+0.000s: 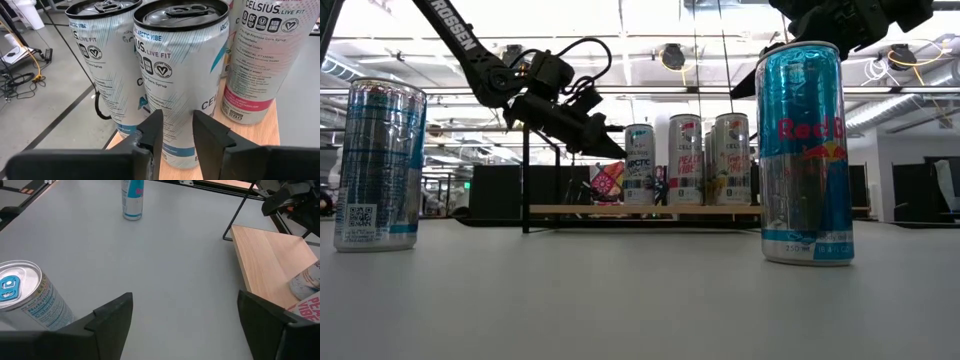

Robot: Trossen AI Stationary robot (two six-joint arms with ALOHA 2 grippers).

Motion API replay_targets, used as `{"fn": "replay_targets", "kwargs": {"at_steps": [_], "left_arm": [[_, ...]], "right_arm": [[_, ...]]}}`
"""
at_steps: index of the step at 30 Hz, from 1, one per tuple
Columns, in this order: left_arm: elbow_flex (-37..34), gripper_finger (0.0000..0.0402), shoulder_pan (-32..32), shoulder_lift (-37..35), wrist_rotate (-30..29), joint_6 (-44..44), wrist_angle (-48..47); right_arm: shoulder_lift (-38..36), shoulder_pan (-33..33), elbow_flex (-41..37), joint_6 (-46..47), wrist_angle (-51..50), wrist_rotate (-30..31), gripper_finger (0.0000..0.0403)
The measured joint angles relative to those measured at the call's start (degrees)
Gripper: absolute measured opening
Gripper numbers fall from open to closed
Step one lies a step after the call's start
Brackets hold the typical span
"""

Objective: Place canned beverage on shelf
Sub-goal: Put the top white blue soda can on the shelf aligned with the white blue soda can, then put the white blue soda can on the shelf aligned with the white blue soda cans

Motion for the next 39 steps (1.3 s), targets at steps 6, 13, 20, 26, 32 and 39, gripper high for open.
{"fn": "replay_targets", "kwargs": {"at_steps": [6, 13, 20, 26, 32, 39], "left_arm": [[0.0, 0.0090, -0.3, 0.0, 0.1, 0.6, 0.0], [-0.1, 0.0090, -1.1, 0.1, 0.0, 1.0, 0.2], [-0.1, 0.0090, -1.1, 0.1, -2.2, 1.4, 0.1], [-0.3, 0.0090, -1.1, -2.7, -5.4, 1.6, -3.3], [-0.3, 0.0090, -2.3, -9.5, -6.7, 1.1, -9.5], [-0.2, 0.0090, -7.9, -18.8, -6.6, 2.5, -13.8]], "right_arm": [[0.0, 0.0, 0.0, -0.2, 0.0, 0.0, 0.0295], [0.0, 0.0, 0.0, -0.2, 0.1, 0.0, 0.0295], [0.0, 0.0, 0.0, 0.3, 0.0, -0.2, 0.0295], [0.0, 0.0, 0.0, 0.4, 0.0, -1.5, 0.0295], [0.0, 0.0, 0.0, 0.2, 0.0, -1.4, 0.0295], [0.0, 0.0, 0.0, -0.4, 0.7, -1.4, 0.0295]]}}
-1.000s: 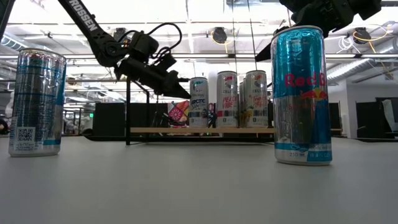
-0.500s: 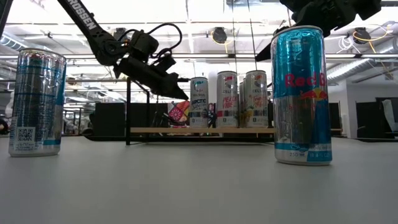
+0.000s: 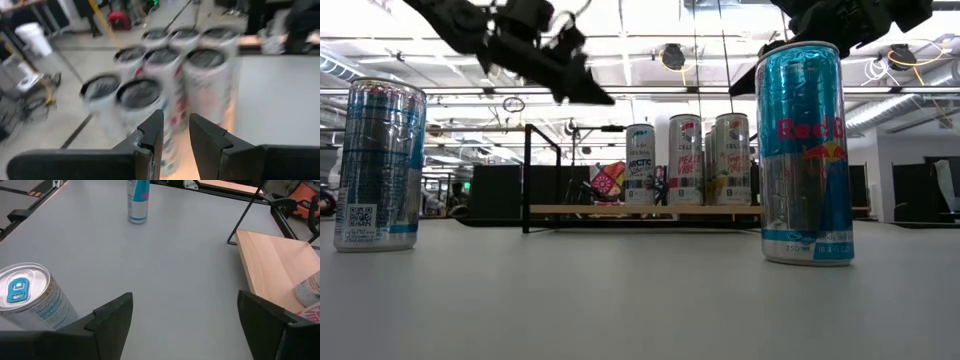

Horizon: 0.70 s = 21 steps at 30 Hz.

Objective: Place canned beverage on shelf
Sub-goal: Put the white blue soda can on the shelf aligned with the white blue soda cans

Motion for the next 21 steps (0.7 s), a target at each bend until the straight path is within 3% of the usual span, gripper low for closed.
{"fn": "replay_targets", "kwargs": {"at_steps": [9, 15, 18, 21], "left_arm": [[0.1, 0.0090, -9.9, -9.4, 0.0, -0.2, -4.1], [0.1, 0.0090, -18.9, -10.8, -1.2, -3.8, -5.4], [0.1, 0.0090, -24.0, -10.4, -3.6, -6.6, -5.9], [0.1, 0.0090, -30.0, -10.2, -11.3, -10.2, -7.0]], "right_arm": [[0.0, 0.2, 0.0, 2.4, 0.1, -0.1, 0.0295], [0.0, 2.9, 1.4, 6.6, 0.0, -0.2, 0.0295], [0.0, 5.4, 3.5, 9.1, -0.8, -1.1, 0.0295], [0.2, 8.7, 6.4, 12.0, -3.3, -1.3, 0.0295]]}}
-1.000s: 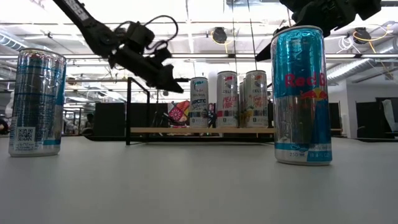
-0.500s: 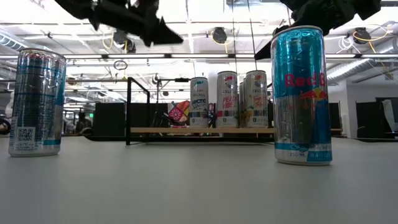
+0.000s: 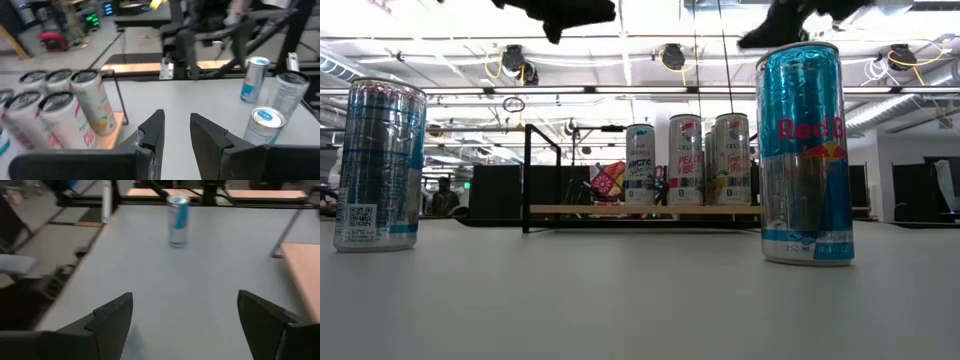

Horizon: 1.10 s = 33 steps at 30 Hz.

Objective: Place canned beverage on shelf
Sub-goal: Put the white blue soda can on the shelf aligned with the white blue soda cans

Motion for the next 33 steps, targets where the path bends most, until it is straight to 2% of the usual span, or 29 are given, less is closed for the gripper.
{"fn": "replay_targets", "kwargs": {"at_steps": [3, 5, 13, 21, 26, 33], "left_arm": [[0.0, 0.0090, -6.3, 0.5, -9.2, -1.9, 0.8], [0.0, 0.0090, -10.0, 1.1, -12.6, -2.0, 0.9], [0.1, 0.0090, -19.2, 6.9, -15.9, -4.3, 7.4], [0.1, 0.0090, -24.4, 14.9, -20.9, -9.5, 11.3], [0.1, 0.0090, -27.2, 19.2, -23.8, -9.3, 15.9], [0.1, 0.0090, -29.7, 22.2, -24.6, -9.4, 21.0]], "right_arm": [[1.2, 4.0, 3.4, 3.8, -4.3, 1.9, 0.0295], [3.1, 6.8, 7.0, 6.8, -9.3, 3.8, 0.0295], [14.5, 16.6, 24.7, 18.6, -31.7, 9.1, 0.0295], [24.7, 25.3, 39.6, 25.2, -41.6, 9.2, 0.0295], [28.9, 29.7, 44.1, 27.8, -45.9, 9.1, 0.0295], [31.6, 34.1, 44.8, 35.2, -46.8, 9.3, 0.0295]]}}
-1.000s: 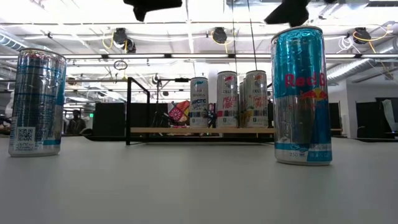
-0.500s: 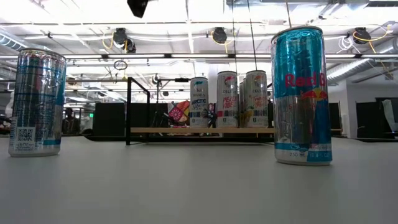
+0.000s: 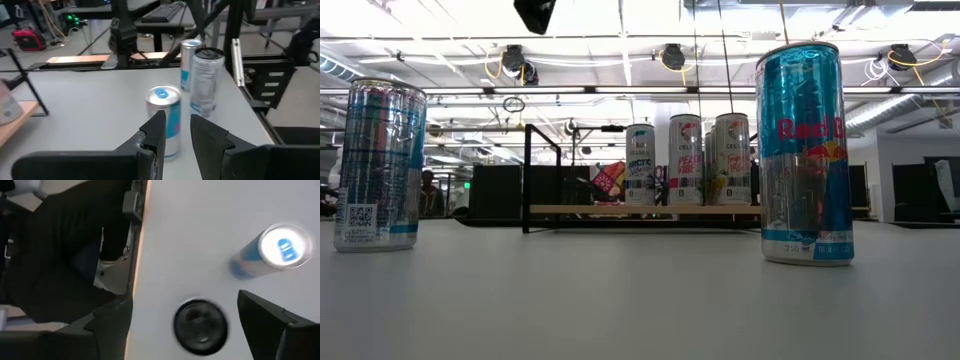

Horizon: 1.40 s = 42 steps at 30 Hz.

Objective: Place canned beverage on shelf
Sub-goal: Put the white blue soda can on the shelf aligned with the white blue soda cans

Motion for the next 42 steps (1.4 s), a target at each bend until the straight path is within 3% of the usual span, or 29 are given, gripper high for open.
{"fn": "replay_targets", "kwargs": {"at_steps": [10, 23, 37, 42], "left_arm": [[0.0, 0.0090, -3.7, 1.4, -3.2, -2.0, 2.1], [0.0, 0.0090, -8.7, 1.4, -11.1, -2.4, 1.4], [0.0, 0.0090, -8.4, 3.2, -11.8, -1.9, 2.0], [0.0, 0.0090, -8.2, 3.4, -11.8, -2.0, 2.2]], "right_arm": [[3.7, 2.8, 0.0, 7.7, -1.1, -0.1, 0.0296], [6.3, 1.8, 0.0, 6.7, -5.5, 1.2, 0.0296], [7.0, 1.4, -0.1, 10.3, -9.5, 1.2, 0.0296], [8.9, 1.8, -0.1, 10.8, -8.2, -0.3, 0.0321]]}}
